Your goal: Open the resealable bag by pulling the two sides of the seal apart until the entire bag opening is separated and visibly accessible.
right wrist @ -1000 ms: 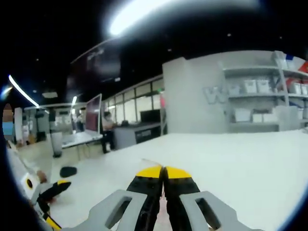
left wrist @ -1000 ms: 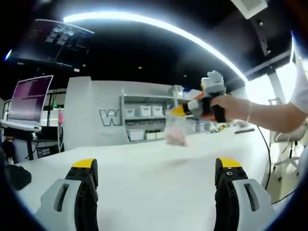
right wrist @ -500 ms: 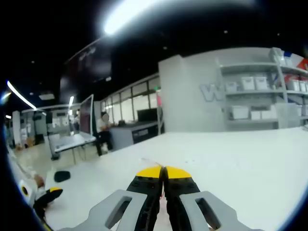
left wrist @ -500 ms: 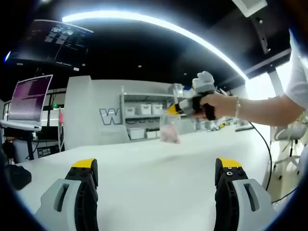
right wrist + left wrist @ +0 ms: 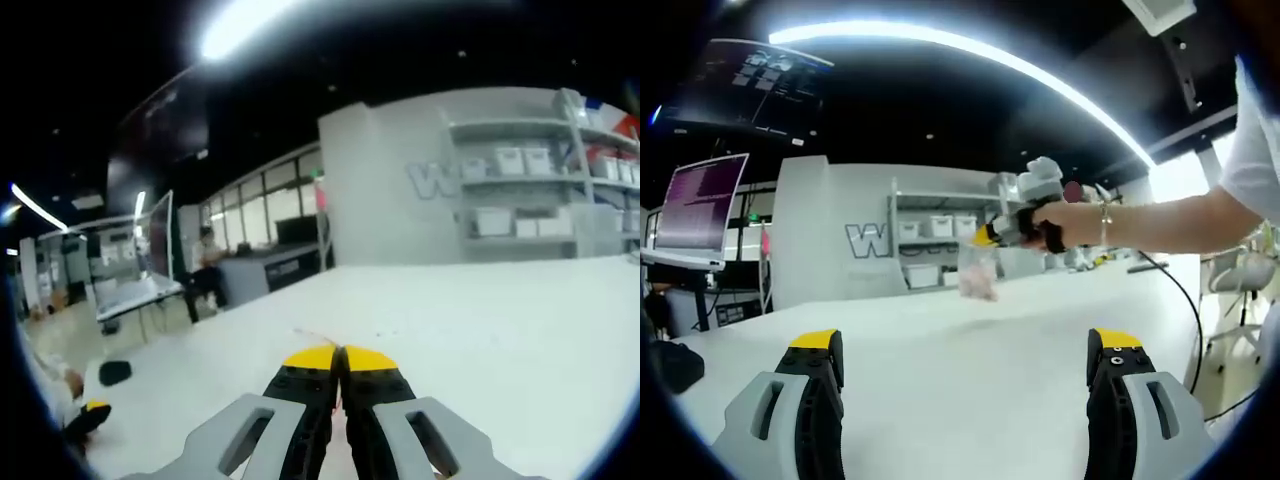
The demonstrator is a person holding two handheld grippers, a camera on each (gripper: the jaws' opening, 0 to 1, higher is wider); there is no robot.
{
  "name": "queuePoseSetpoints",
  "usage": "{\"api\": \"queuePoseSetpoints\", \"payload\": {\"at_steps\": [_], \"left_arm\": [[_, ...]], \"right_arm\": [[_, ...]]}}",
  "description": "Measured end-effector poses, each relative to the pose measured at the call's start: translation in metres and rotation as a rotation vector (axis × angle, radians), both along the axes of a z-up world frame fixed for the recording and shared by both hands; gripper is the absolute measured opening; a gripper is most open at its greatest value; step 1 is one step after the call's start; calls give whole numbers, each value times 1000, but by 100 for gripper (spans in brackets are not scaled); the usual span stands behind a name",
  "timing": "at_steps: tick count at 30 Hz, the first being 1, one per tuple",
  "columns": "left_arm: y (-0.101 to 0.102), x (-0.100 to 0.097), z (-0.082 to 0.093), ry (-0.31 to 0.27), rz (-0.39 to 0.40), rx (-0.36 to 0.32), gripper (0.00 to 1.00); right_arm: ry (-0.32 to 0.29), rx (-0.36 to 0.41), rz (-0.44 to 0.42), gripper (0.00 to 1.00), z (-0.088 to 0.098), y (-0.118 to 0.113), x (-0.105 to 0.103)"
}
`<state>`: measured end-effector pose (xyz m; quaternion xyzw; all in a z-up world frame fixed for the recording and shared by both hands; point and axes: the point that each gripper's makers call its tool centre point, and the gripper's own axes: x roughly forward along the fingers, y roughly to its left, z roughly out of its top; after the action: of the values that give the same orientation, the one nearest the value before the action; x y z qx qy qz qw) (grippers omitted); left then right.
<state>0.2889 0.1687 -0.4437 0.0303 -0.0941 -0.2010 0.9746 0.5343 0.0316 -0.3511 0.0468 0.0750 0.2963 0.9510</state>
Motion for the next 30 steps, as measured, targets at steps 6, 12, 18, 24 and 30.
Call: {"api": "queuePoseSetpoints", "payload": {"at_steps": [6, 12, 18, 24, 30], "left_arm": [[0, 1, -1, 6, -3, -2, 100], [0, 1, -1, 3, -1, -1, 100], [-1, 1, -3, 7, -1, 14, 99], [0, 1, -1, 1, 2, 8, 99], [1, 1, -1, -7, 6, 18, 99]], "right_arm": [[24, 14, -9, 0, -3, 3, 12], [50, 35, -20, 0, -7, 6, 26], [50, 21, -22, 0, -9, 13, 33], [43, 16, -24, 0, -6, 16, 42], [47, 19, -35, 0, -5, 16, 51]]}}
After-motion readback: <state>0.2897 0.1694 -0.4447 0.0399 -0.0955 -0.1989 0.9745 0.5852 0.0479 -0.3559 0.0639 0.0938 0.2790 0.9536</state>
